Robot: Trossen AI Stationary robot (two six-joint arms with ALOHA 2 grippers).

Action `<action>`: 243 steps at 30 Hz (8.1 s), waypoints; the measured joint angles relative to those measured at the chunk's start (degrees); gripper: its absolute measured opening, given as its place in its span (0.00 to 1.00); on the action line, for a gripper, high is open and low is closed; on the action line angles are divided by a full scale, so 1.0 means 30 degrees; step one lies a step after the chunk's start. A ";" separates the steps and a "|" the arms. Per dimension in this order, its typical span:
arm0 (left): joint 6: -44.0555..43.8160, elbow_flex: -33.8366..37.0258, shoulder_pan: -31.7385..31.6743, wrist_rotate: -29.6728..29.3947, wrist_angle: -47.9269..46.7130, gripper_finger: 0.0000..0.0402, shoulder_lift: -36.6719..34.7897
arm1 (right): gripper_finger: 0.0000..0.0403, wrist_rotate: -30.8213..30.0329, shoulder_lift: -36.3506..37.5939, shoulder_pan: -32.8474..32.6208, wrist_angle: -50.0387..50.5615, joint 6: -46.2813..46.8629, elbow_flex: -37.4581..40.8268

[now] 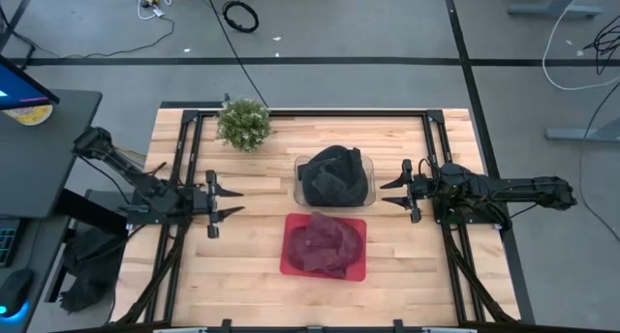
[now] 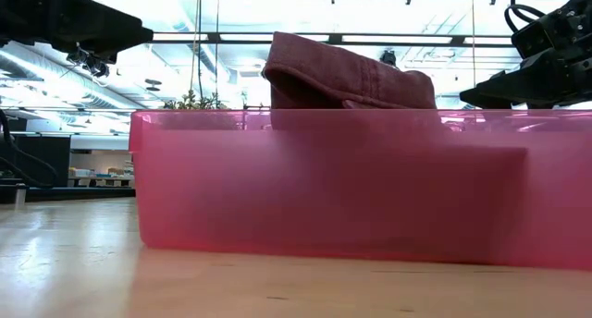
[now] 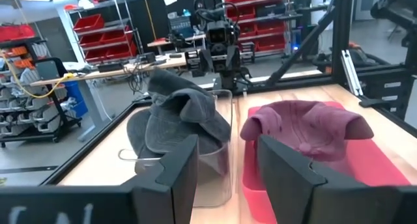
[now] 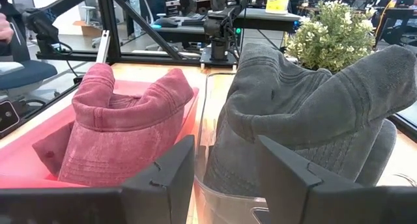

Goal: Pick & Place hat
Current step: Return to Home Position

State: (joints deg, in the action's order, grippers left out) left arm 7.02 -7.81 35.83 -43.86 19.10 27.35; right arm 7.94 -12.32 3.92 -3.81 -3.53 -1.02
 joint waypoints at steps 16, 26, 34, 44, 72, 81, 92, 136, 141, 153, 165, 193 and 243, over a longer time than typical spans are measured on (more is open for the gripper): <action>-0.0025 0.0000 0.0007 0.0051 -0.4537 0.41 -0.5815 | 0.41 -0.0003 0.0000 -0.0003 0.0006 0.0000 0.0000; -0.0327 0.0020 0.0048 0.0373 -0.7482 0.41 -0.9076 | 0.41 -0.0002 0.0007 0.0000 0.0005 0.0000 0.0000; -0.0214 0.1159 0.0131 0.0507 -0.7035 0.41 -0.9061 | 0.41 0.0000 0.0007 -0.0007 -0.0007 0.0000 0.0000; 0.0891 0.2397 0.0299 0.0095 -0.4935 0.41 -0.8735 | 0.41 0.0000 0.0007 0.0000 -0.0007 0.0000 0.0000; 0.0875 0.2455 0.0364 -0.0219 -0.4760 0.41 -0.8734 | 0.41 0.0000 0.0007 -0.0003 0.0007 0.0000 0.0000; 0.0875 0.2463 0.0364 -0.0219 -0.4690 0.41 -0.8734 | 0.41 0.0000 0.0007 -0.0007 0.0007 0.0000 0.0000; 0.0868 0.2463 0.0364 -0.0219 -0.4570 0.41 -0.8734 | 0.41 -0.0003 0.0007 0.0000 0.0007 0.0000 0.0000; 0.0868 0.2463 0.0368 -0.0227 -0.4541 0.41 -0.8726 | 0.41 0.0000 0.0004 0.0000 0.0007 0.0000 0.0000; 0.0868 0.2463 0.0371 -0.0226 -0.4541 0.41 -0.8726 | 0.41 -0.0007 0.0005 0.0000 0.0007 0.0000 0.0000; 0.0868 0.2463 0.0372 -0.0232 -0.4548 0.41 -0.8726 | 0.41 0.0000 0.0007 -0.0005 0.0007 -0.0002 0.0000; 0.0868 0.2463 0.0372 -0.0232 -0.4541 0.41 -0.8726 | 0.41 -0.0007 0.0000 0.0000 0.0007 0.0000 0.0000; 0.0868 0.2463 0.0372 -0.0228 -0.4543 0.41 -0.8726 | 0.41 -0.0004 0.0002 0.0000 0.0007 0.0000 0.0000; 0.0868 0.2463 0.0364 -0.0233 -0.4541 0.41 -0.8726 | 0.41 -0.0003 0.0003 -0.0004 0.0007 0.0000 0.0000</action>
State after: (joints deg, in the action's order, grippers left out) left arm 9.63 -0.43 36.93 -44.55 5.48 1.17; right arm 7.94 -12.31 3.91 -3.79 -3.53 -1.02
